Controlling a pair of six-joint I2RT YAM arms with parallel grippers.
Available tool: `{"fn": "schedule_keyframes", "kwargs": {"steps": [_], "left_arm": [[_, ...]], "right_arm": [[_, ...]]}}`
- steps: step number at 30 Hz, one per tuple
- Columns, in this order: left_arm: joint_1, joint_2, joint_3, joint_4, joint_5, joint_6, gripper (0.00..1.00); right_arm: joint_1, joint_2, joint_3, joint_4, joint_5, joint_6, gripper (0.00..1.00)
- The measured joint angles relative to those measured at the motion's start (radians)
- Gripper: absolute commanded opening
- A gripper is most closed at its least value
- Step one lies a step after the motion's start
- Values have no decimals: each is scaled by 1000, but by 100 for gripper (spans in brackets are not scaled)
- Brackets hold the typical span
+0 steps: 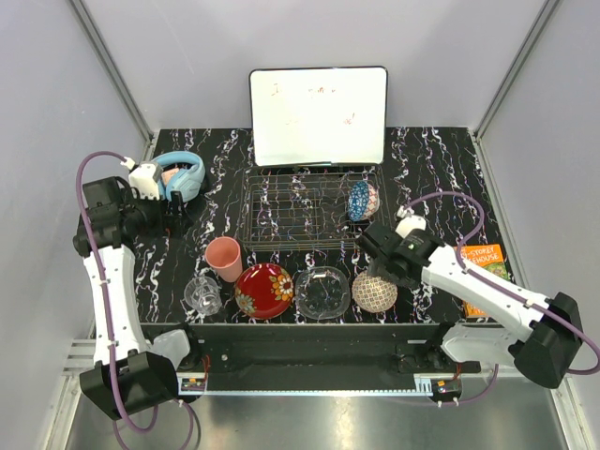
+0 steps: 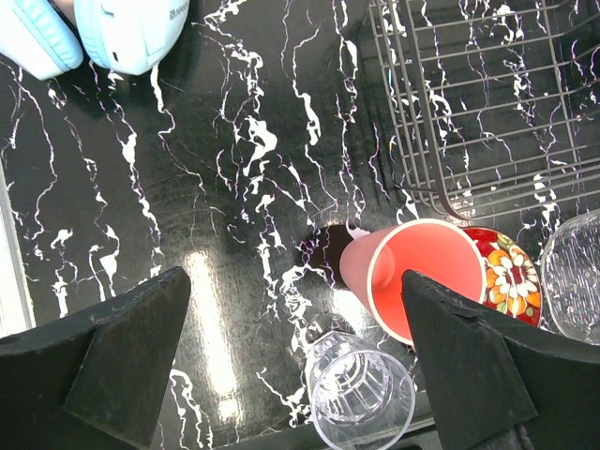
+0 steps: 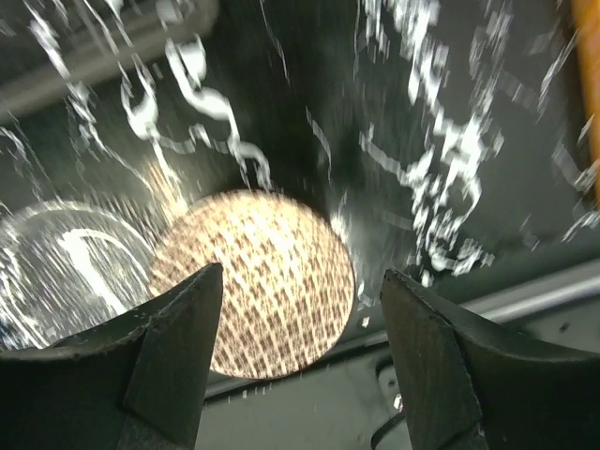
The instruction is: Load the mixed dishes into the dish rack
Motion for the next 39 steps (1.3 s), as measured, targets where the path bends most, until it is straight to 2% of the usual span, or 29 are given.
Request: {"fn": "schedule_keyframes", "kwargs": {"steps": [8,18,23,26,30,31,35,39], "left_arm": [[1,0,4,0,0,0,99],[1,0,5,0,0,3,99],[1,8,8,0,0,5,99],[1,11,8,0,0,5,99],[1,11,8,0,-1,8,99],[1,11,8,0,-1,8,99],[1,11,8,0,-1,14,99],[1,11,8,0,-1,16,99]], "right_arm": [[16,-37,-97,6,-129,105,73],[32,-29,-205,37,-174,168,74],[35,-29,-244,66,-178,192,67],[35,-21,-280,87,-179,209,60],[40,-9,-326,116,-177,248,43],[41,-10,-332,125,-176,259,29],[43,-33,-346,153,-154,302,2],[49,-81,-343,167,-147,328,0]]}}
